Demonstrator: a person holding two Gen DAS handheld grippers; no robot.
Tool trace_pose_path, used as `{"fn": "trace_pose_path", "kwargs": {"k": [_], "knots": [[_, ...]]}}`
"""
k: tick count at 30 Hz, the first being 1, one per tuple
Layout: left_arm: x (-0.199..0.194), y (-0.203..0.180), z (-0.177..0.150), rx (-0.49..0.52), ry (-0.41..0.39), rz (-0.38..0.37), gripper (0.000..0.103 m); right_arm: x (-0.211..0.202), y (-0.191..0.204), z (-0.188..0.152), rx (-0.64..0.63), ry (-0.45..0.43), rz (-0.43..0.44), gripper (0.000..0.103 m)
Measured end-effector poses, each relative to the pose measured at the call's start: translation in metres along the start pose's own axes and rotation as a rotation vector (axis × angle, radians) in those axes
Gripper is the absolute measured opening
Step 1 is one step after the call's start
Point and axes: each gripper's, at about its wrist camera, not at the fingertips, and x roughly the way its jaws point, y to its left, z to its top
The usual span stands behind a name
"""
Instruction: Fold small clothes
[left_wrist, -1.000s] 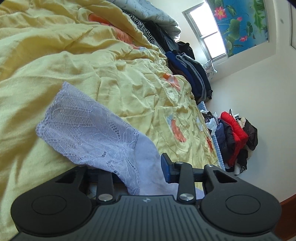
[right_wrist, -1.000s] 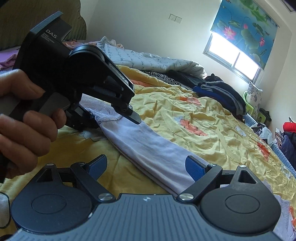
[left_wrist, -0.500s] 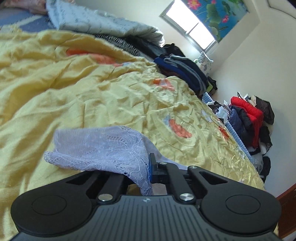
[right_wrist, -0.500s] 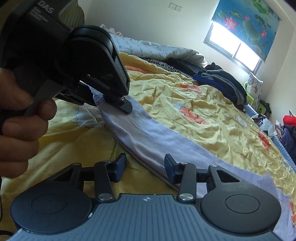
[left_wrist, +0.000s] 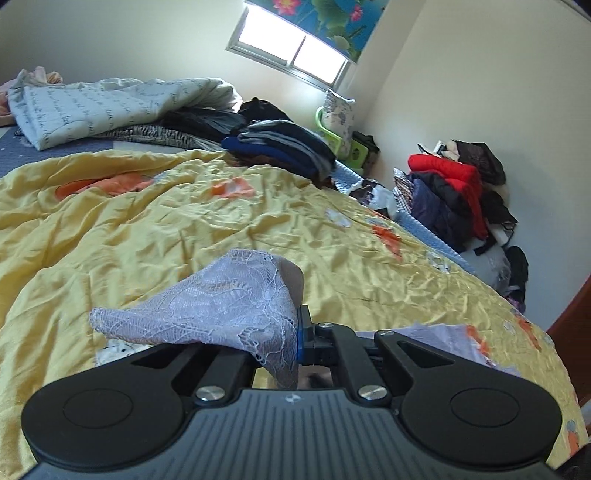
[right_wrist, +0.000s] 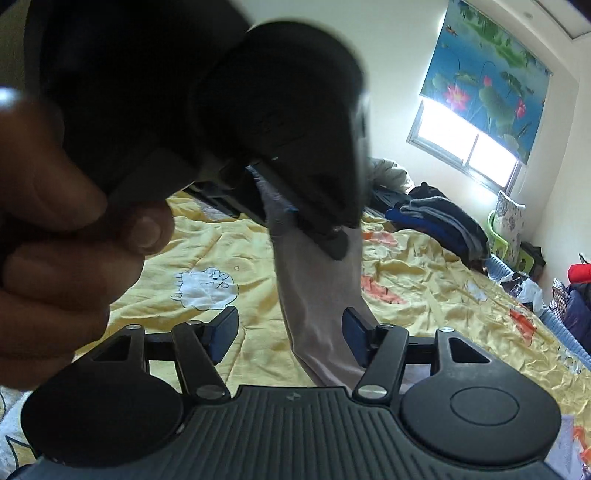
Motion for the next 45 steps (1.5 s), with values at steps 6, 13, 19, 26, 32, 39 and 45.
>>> {"fn": "trace_pose_path", "kwargs": {"k": [6,13,19,26,32,39,45], "knots": [[-0.005,-0.016,0.005,-0.002,-0.004,-0.001,0.004,0.002,-0.027,0.000,0.159,0.003,-0.043,0.012],[-0.003,-0.034,0.009,-0.012,-0.022,0.004,0.004,-0.027,-0.047,-0.009,0.209,-0.030,-0.114,0.008],[0.012,-0.072,0.012,0.051,-0.049,-0.018,0.004,-0.049,-0.071,-0.022,0.268,0.013,-0.110,0.041],[0.035,-0.114,0.030,0.113,-0.073,-0.034,0.004,-0.113,-0.099,-0.068,0.357,0.039,-0.258,0.065],[0.050,-0.171,0.024,0.183,-0.066,-0.088,0.004,-0.154,-0.136,-0.114,0.565,0.091,-0.418,0.069],[0.069,-0.238,-0.001,0.255,-0.027,-0.150,0.004,-0.188,-0.168,-0.161,0.733,0.094,-0.560,0.089],[0.083,-0.285,-0.026,0.321,0.015,-0.187,0.004,-0.203,-0.183,-0.198,0.849,0.147,-0.600,0.089]]}}
